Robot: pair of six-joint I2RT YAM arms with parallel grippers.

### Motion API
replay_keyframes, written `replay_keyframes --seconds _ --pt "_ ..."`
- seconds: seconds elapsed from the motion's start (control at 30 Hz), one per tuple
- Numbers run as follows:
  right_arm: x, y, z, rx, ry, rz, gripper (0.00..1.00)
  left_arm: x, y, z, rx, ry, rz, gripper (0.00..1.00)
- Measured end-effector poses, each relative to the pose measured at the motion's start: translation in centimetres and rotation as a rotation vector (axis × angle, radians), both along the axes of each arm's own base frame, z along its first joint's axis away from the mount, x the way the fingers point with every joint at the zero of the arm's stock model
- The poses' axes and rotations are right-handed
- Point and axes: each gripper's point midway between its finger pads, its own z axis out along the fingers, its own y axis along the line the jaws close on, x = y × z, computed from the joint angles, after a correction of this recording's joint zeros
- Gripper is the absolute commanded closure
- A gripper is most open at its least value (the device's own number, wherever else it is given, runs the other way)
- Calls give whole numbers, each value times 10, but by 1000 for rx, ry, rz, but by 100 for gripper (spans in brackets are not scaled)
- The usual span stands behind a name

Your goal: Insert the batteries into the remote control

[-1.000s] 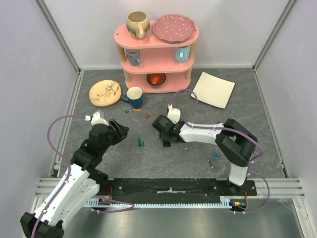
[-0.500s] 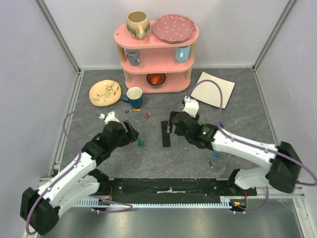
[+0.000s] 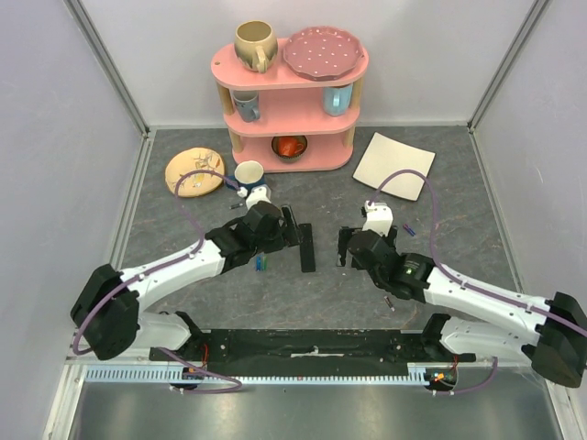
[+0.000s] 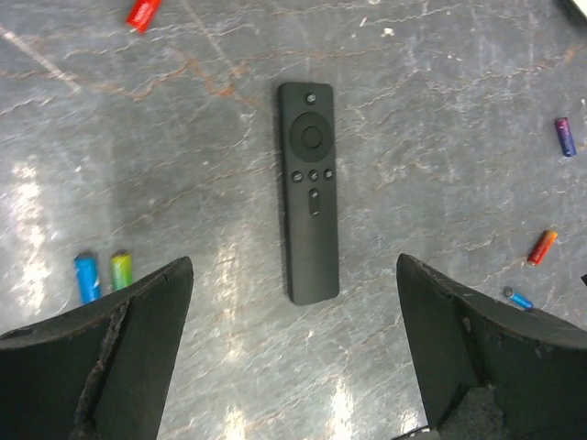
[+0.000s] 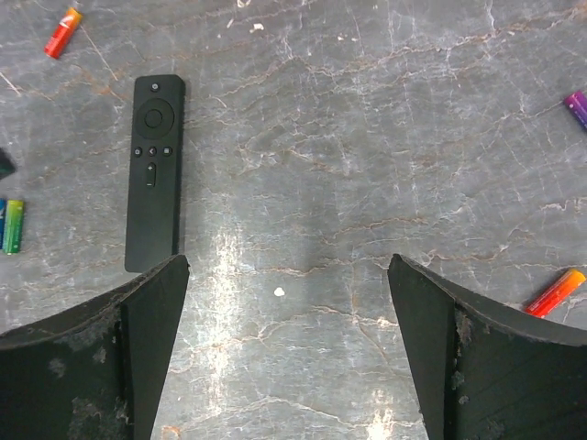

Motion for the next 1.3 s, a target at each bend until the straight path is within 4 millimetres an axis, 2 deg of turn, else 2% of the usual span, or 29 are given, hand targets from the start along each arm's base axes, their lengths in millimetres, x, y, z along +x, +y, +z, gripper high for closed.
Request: replay_keyframes --seconds 0.1,0.33,0.6,0.8,1.3 --pt "-1 -2 9 21 -27 10 2 6 -11 -8 -8 1 -24 10" --pt "-5 -6 18 42 -56 41 2 27 -42 -47 97 101 -90 13" --pt "-9 -10 20 56 -71 51 2 44 -59 -65 162 148 -109 18" --pt "-10 -10 20 59 -69 55 2 44 -56 -88 233 206 -114 22" --pt "-10 -10 19 56 -66 55 2 44 -56 -93 334 209 -108 30"
